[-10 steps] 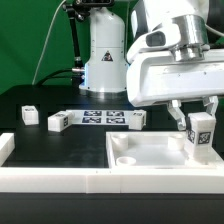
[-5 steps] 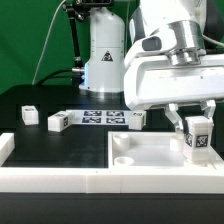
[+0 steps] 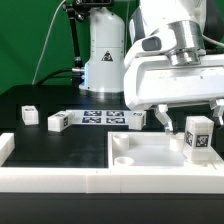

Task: Assemble one leg

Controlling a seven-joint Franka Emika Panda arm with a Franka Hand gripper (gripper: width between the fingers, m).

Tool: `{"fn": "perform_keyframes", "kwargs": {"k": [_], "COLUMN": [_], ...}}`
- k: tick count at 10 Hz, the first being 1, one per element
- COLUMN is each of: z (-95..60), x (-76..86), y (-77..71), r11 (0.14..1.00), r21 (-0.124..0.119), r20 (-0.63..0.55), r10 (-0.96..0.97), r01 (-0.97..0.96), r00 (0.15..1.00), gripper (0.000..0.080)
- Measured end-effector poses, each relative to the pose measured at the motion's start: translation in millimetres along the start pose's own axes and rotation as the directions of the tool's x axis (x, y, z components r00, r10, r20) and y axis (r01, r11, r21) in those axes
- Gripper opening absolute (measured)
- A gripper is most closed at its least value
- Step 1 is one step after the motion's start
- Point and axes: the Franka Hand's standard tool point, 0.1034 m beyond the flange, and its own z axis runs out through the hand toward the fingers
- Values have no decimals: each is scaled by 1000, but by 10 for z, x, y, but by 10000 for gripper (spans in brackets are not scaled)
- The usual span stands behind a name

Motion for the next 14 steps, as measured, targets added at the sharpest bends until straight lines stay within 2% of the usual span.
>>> {"fn": "perform_keyframes", "kwargs": {"k": [6,7,8,10,14], "z": [5,0,-11,-11,-34], "x": [3,6,34,96,117], "y": [-11,-19,-59,-79,-62], "r11": [1000,1000,999,997,988], "r21": [6,13,34,61,114], "r20": [28,76,171,323,612], "r10": [4,21,30,35,10], "r01": [-4,-22,-36,-57,-101], "r00": [1000,997,985,946,791], "gripper": [649,649,649,649,649]}}
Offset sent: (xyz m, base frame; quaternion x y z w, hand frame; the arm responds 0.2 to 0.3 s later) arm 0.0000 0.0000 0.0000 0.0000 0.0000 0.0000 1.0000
